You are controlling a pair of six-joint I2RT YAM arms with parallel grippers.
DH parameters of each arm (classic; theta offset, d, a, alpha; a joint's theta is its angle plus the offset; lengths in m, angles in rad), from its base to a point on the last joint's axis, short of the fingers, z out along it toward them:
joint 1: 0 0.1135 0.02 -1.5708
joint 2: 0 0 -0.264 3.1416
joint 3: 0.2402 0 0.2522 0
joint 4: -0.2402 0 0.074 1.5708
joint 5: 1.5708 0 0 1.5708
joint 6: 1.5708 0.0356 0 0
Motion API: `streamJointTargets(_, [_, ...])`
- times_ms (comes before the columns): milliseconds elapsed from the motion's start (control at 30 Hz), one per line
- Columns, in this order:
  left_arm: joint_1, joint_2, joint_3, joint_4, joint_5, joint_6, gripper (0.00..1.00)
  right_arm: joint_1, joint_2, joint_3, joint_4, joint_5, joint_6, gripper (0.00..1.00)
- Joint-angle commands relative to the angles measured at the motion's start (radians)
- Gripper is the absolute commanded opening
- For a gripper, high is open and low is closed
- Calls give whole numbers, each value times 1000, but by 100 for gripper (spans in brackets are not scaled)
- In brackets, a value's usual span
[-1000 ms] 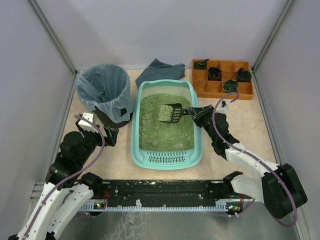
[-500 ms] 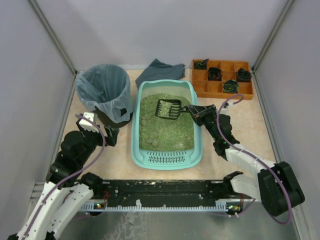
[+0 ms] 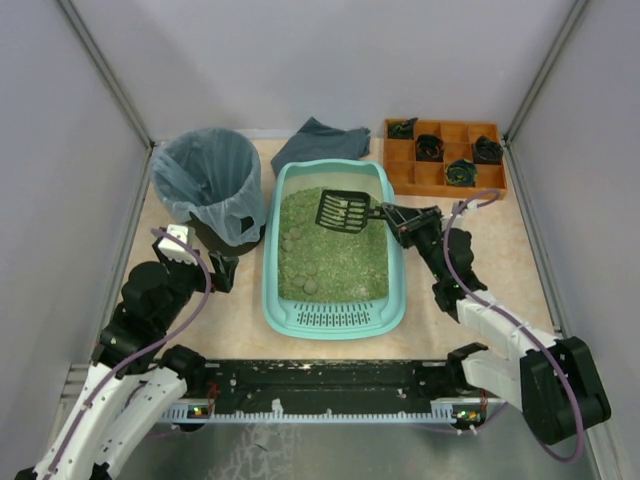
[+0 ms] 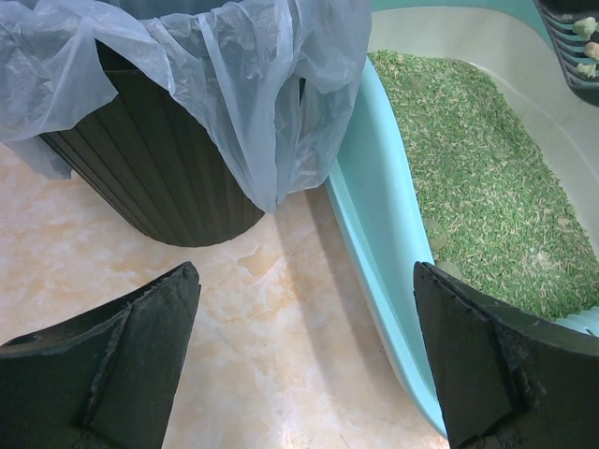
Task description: Clean the litter box
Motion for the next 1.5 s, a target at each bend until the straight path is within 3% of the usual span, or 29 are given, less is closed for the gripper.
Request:
streamJointTargets(0, [6,-8,0,23,2,8,100,31,-5,107,-48,-44,-99,0])
streamJointTargets(100, [5,-1,2,19,8,9,100,23,-45,76,-79,35,-87,0])
streamJointTargets(267, [5,-14,-1,22,-3,7,100,31,0,128,-111,-7,-136,0])
streamJointTargets(600, [6,-13,0,22,1,8,100,140,112,346,-492,256,-379,0])
streamJointTargets(1133, [5,-14,0,21,-2,7,100,213,490,584,-549,368,-488,0])
streamJointTargets(1467, [5,-13,-1,22,-3,6,100,267,680,775,-679,398,-524,0])
